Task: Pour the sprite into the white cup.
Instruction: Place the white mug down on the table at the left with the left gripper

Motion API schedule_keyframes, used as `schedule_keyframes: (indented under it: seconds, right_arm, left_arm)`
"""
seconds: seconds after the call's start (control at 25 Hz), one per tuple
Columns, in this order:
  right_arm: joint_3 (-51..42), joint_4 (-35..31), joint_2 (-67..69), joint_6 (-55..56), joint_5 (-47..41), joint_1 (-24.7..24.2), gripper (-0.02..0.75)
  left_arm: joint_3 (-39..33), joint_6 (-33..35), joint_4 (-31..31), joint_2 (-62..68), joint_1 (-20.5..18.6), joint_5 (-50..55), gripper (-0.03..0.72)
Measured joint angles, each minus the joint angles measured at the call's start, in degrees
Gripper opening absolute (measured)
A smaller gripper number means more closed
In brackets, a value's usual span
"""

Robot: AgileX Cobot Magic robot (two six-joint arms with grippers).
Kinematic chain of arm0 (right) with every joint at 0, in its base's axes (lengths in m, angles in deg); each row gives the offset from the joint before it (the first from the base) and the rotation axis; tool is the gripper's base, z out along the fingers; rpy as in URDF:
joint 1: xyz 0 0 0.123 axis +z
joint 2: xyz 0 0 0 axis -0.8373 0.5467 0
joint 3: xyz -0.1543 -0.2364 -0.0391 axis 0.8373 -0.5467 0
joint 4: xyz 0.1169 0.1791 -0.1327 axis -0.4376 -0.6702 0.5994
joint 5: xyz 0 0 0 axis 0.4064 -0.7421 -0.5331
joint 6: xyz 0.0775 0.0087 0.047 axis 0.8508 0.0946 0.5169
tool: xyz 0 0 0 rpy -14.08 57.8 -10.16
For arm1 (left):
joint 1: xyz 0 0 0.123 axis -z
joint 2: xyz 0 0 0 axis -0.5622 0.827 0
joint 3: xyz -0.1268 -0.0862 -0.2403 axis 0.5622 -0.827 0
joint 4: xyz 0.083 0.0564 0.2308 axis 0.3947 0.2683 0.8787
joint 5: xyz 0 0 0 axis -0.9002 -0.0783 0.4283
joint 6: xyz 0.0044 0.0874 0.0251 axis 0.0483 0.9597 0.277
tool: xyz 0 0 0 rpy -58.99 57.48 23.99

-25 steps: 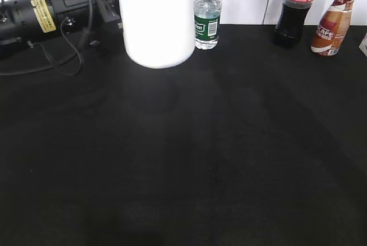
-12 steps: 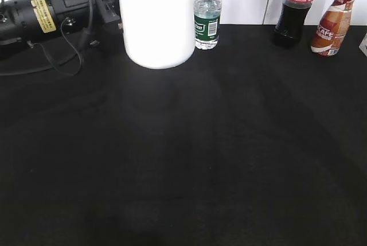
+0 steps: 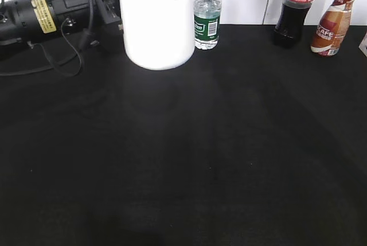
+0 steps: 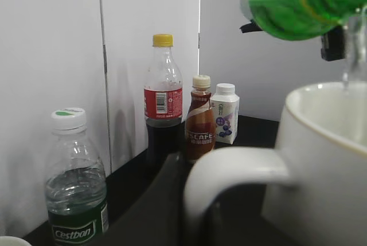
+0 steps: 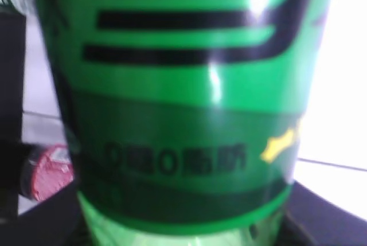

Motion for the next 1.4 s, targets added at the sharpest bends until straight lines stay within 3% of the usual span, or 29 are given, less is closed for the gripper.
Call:
schedule_keyframes:
  seconds: [0.12, 0.24, 0.32, 0.44, 0.48, 0.52, 0.72, 0.92, 1.12, 1.24, 1.4]
  right_arm:
    - [0.0, -3.2, 0.0, 0.2, 1.4, 0.1, 0.384]
    - [0.1, -13.3, -0.1, 0.3, 1.5, 0.1, 0.384]
    - [0.1, -28.2, -0.1, 0.9, 2.9, 0.1, 0.384]
    - [0.1, -67.8, -0.1, 7.1, 6.8, 0.1, 0.383]
    - [0.1, -75.5, -0.1, 8.6, 7.6, 0.1, 0.383]
    - [-0.1, -78.6, -0.1, 9.4, 9.4, 0.1, 0.383]
    - [-9.3, -80.0, 0.0, 16.8, 22.6, 0.1, 0.382]
    - [-10.2, -78.4, 0.0, 17.4, 25.5, 0.1, 0.379]
    - [-10.2, -77.9, 0.0, 17.6, 25.6, 0.1, 0.379]
    - [-10.2, -77.4, 0.0, 18.6, 25.6, 0.1, 0.379]
    - [-10.2, -77.2, 0.0, 19.0, 25.7, 0.1, 0.379]
  left_arm:
    - [0.0, 0.0, 0.0, 0.0, 0.0, 0.0, 0.039]
    - [0.0, 0.0, 0.0, 0.0, 0.0, 0.0, 0.039]
    - [0.0, 0.0, 0.0, 0.0, 0.0, 0.0, 0.039]
    - [0.0, 0.0, 0.0, 0.0, 0.0, 0.1, 0.039]
    - [0.0, 0.0, 0.4, 0.0, -0.2, 0.1, 0.039]
    - [0.0, 0.0, 1.5, 0.0, -1.0, 0.0, 0.039]
    - [0.0, 0.0, 8.1, -1.0, -10.0, 2.0, 0.039]
    - [-0.1, 0.0, 5.3, -7.2, -20.7, 11.0, 0.039]
    - [-4.2, 5.2, -10.9, -10.4, -21.5, 17.9, 0.039]
    - [-10.1, 12.3, -25.6, -12.4, -21.5, 20.1, 0.039]
    - [-15.0, 21.4, -39.4, -19.7, -21.2, 25.8, 0.039]
